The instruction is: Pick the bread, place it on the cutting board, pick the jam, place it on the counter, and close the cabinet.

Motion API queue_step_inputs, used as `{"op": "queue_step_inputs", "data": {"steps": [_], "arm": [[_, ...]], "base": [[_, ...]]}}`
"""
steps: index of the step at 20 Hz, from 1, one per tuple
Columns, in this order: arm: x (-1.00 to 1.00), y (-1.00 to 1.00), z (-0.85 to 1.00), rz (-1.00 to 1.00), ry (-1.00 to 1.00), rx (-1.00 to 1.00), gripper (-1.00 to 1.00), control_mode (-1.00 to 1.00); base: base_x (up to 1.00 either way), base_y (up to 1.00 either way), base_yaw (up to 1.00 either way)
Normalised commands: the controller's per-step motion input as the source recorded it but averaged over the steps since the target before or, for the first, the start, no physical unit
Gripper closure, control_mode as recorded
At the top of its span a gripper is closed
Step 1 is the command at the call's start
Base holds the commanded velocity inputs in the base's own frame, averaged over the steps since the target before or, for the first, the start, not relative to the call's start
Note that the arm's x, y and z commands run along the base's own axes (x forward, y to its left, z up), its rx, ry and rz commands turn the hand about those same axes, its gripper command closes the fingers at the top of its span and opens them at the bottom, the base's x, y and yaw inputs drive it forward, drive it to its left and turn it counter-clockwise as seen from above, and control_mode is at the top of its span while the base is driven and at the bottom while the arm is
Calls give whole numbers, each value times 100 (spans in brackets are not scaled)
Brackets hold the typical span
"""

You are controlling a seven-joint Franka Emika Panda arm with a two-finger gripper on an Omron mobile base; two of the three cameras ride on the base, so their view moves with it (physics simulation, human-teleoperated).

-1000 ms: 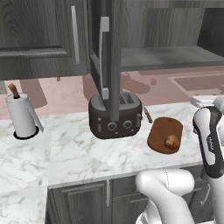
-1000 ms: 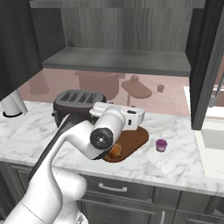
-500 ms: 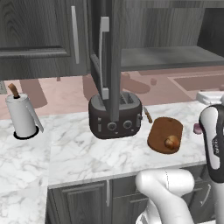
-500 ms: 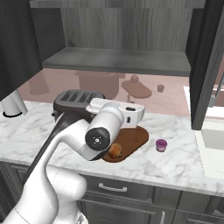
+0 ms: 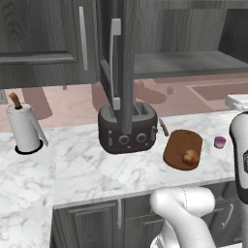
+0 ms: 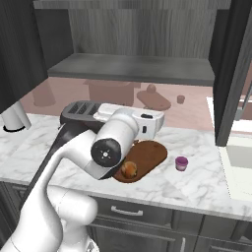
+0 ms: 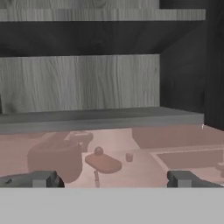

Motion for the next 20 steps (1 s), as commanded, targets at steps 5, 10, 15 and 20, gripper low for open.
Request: {"op": "queue_step_inputs", "data": {"steps": [5, 10, 15, 20], "arm": [[-28, -7, 25, 0, -1, 0, -100, -100], [-34, -10, 15, 2, -2, 0, -100, -100], [-36, -8, 4, 1, -4, 0, -100, -100], [-38, -9, 3, 1, -5, 0, -100, -100]], "base": [[0, 0, 0], [0, 0, 0], [0, 0, 0], [0, 0, 0]]}}
